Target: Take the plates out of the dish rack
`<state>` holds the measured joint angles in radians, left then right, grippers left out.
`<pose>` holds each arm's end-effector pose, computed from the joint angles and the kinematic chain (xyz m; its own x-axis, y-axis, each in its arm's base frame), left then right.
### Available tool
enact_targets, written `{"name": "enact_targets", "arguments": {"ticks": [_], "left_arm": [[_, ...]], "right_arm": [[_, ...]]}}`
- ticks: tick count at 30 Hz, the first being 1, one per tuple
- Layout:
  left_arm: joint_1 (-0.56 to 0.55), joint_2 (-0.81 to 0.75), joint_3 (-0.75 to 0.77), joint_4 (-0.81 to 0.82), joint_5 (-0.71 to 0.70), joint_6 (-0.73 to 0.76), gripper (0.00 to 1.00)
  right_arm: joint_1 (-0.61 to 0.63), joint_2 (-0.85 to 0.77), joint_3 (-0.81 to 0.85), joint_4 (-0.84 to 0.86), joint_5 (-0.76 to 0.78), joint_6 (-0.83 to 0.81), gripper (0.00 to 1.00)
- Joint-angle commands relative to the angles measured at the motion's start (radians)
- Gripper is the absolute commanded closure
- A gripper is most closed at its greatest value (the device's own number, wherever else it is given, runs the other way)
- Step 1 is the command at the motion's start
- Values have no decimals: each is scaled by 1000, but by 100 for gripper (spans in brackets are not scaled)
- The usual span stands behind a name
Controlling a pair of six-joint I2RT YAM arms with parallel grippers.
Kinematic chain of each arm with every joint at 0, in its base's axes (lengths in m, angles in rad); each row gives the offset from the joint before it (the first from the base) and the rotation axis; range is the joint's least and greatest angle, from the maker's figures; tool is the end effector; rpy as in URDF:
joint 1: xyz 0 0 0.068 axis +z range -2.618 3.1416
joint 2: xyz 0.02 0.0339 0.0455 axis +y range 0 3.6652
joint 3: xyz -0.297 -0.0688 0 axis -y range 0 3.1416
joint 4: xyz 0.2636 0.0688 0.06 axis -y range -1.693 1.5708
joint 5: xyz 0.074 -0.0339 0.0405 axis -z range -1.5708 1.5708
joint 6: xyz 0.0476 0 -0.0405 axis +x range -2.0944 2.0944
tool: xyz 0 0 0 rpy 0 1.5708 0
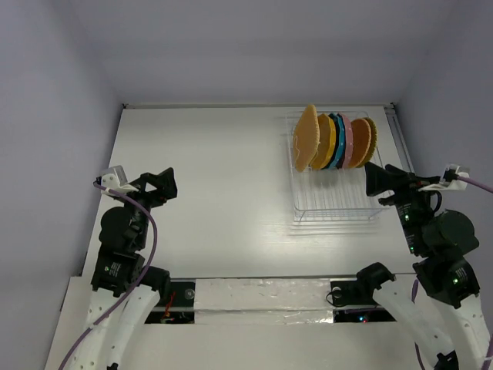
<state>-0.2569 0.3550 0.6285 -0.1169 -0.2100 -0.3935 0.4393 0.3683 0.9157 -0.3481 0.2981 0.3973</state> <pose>0.0975 -0.0154 0.3645 0.1204 -0.4194 -0.8998 0.1034 0.9068 -0.4088 0.0547 0.0103 0.4325 0.1087 0.4598 -0.8814 -0.2040 0.8781 0.4329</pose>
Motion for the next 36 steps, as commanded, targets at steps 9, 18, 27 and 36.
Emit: {"name": "enact_targets", "arguments": {"ticks": [9,18,27,36], "left_arm": [[5,-21,-13,40,3,4,20],[5,-34,-20,40,3,-2,100],[-4,-42,-24,34,3,-8,56],[-13,-42,-23,33,3,-5,41]], "right_arm": [[1,173,57,-12,-7,-8,100],[1,594,184,3,36,-51,43],[1,951,351,35,102,-78,30],[-50,1201,521,11,78,-144,45]]}}
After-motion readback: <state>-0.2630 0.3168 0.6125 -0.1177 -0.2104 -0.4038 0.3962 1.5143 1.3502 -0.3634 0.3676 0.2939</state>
